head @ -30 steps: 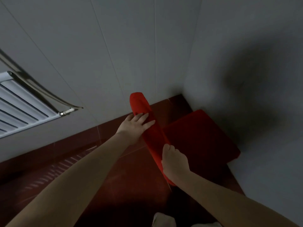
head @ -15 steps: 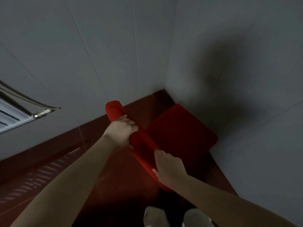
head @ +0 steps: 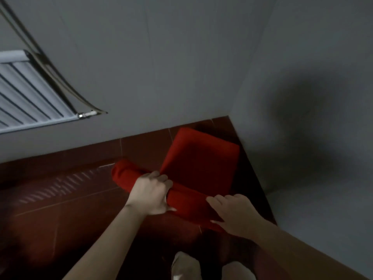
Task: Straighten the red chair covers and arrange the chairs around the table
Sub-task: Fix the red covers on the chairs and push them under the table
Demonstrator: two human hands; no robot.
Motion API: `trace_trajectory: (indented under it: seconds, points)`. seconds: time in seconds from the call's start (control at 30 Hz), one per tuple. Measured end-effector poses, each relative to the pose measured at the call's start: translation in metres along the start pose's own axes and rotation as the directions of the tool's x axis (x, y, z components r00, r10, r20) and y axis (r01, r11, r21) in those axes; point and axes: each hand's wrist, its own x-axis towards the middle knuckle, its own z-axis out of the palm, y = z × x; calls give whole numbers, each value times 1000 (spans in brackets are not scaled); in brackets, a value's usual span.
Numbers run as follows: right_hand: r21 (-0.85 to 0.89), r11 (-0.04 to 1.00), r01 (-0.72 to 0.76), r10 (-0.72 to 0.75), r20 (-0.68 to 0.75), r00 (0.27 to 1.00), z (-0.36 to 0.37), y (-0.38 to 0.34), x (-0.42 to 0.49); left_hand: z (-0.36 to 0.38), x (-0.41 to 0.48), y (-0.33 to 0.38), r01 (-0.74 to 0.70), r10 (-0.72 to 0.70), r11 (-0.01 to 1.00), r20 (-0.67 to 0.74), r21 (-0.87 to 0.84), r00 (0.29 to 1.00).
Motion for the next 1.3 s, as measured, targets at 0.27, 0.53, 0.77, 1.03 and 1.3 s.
trace_trajectory:
  seconds: [0.27, 0.53, 0.77, 1.03, 1.3]
  points:
    - [101, 992, -77, 51, 239, 970, -13, 48, 40, 13, -38, 46, 458, -469, 880, -77, -127, 880]
    - [162, 949, -271, 305, -254, 918, 0, 36, 95, 7, -50, 0, 680, -691, 720, -46, -138, 722]
    - [81, 990, -112, 135, -418, 898, 25, 54, 99, 19, -40, 11, 794, -803, 596, -83, -122, 590]
    - [145, 984, 100, -32, -409, 912, 22, 78, 88, 19, -35, 55, 862, -855, 505, -153, -32, 495]
    - [145, 857, 494, -396, -427, 813, 22, 132, 68, 17, -21, 189, 979, -956, 203, -224, -25, 192]
